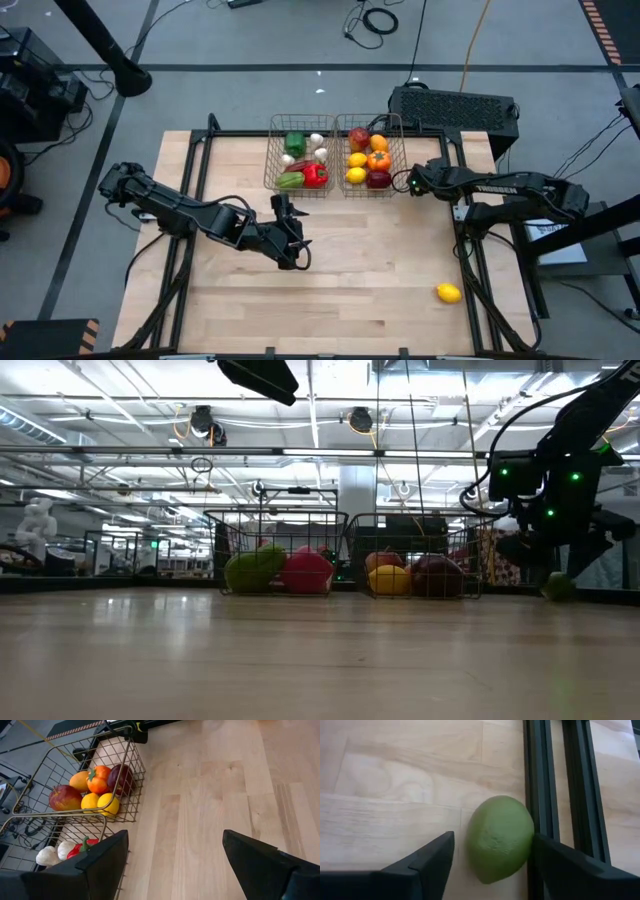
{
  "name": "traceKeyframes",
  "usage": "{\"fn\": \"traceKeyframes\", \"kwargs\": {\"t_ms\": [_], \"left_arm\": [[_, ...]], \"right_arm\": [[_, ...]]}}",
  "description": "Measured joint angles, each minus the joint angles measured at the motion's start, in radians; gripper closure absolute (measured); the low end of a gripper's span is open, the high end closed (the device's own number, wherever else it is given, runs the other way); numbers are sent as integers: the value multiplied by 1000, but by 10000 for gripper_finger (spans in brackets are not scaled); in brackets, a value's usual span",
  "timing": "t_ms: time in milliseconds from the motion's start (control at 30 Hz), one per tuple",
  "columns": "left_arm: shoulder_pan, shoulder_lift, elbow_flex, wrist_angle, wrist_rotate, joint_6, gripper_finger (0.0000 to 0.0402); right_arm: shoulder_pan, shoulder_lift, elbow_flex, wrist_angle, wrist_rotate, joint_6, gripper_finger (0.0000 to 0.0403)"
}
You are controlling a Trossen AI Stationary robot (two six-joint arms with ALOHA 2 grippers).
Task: Sort produce into baskets
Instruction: Put the green lemon into the right mesh basket
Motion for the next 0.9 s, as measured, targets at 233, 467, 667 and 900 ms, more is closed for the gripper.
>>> {"fn": "traceKeyframes", "kwargs": {"t_ms": [233, 467, 667, 900], "left_arm": [[0, 0, 0, 0, 0, -1, 71], [0, 0, 0, -2, 0, -9, 71], [0, 0, 0, -32, 0, -27, 71], [-2, 0, 0, -61, 0, -48, 71]], "right_arm": [[2, 0, 0, 0, -3, -9, 192], [2, -19, 3, -5, -15, -9, 223], [2, -50, 42, -45, -142, -18, 227], [21, -63, 98, -144, -315, -35, 227]]}}
